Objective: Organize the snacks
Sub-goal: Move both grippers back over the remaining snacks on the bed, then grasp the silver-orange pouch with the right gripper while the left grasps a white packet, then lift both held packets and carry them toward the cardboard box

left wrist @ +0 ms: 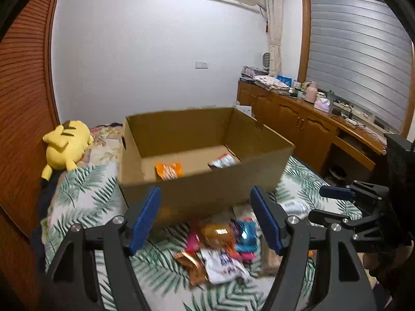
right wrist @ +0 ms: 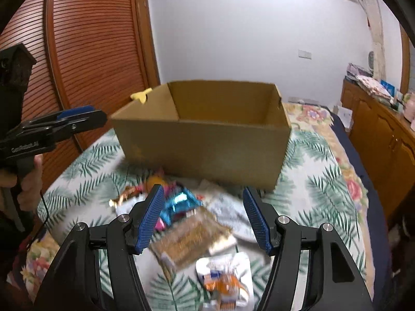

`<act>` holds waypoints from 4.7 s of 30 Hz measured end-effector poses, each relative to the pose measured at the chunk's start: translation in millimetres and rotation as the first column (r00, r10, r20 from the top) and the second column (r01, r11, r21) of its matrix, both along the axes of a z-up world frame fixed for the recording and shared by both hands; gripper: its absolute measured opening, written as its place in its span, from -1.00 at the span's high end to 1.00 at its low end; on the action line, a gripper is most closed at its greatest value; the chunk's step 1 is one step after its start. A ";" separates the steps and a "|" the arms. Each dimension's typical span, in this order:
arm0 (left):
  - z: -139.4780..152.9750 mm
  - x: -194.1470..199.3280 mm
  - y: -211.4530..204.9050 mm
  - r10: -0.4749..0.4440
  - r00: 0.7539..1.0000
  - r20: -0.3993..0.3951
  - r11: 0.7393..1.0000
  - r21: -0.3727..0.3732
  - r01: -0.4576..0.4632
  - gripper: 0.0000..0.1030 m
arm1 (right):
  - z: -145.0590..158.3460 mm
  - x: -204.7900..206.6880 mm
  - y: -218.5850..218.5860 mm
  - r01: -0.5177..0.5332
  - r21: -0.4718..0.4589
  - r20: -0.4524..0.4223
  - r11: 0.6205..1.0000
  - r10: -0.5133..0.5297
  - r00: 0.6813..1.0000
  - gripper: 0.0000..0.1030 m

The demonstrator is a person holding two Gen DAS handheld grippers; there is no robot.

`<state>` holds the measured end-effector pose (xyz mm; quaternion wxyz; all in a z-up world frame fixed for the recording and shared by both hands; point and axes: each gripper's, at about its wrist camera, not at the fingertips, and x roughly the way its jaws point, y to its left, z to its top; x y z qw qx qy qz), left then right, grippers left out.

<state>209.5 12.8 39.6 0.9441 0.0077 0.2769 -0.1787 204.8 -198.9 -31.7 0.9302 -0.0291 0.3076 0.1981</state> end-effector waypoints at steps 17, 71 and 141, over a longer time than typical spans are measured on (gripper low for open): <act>-77.3 -28.3 -26.5 -0.005 0.991 -0.134 0.999 0.045 0.011 -0.40 | -79.2 -25.1 -29.6 0.028 -0.060 -0.192 0.998 -0.039 0.981 -0.23; -119.1 13.5 -51.0 -0.055 0.955 -0.291 0.950 0.279 0.140 0.17 | -95.9 -32.1 -21.0 0.052 -0.119 -0.130 0.991 -0.068 0.989 -0.26; -81.0 -39.1 -27.2 -0.048 0.985 -0.167 0.993 0.102 0.065 0.96 | -55.8 -54.5 -28.6 0.023 0.016 -0.065 1.000 -0.022 0.998 0.24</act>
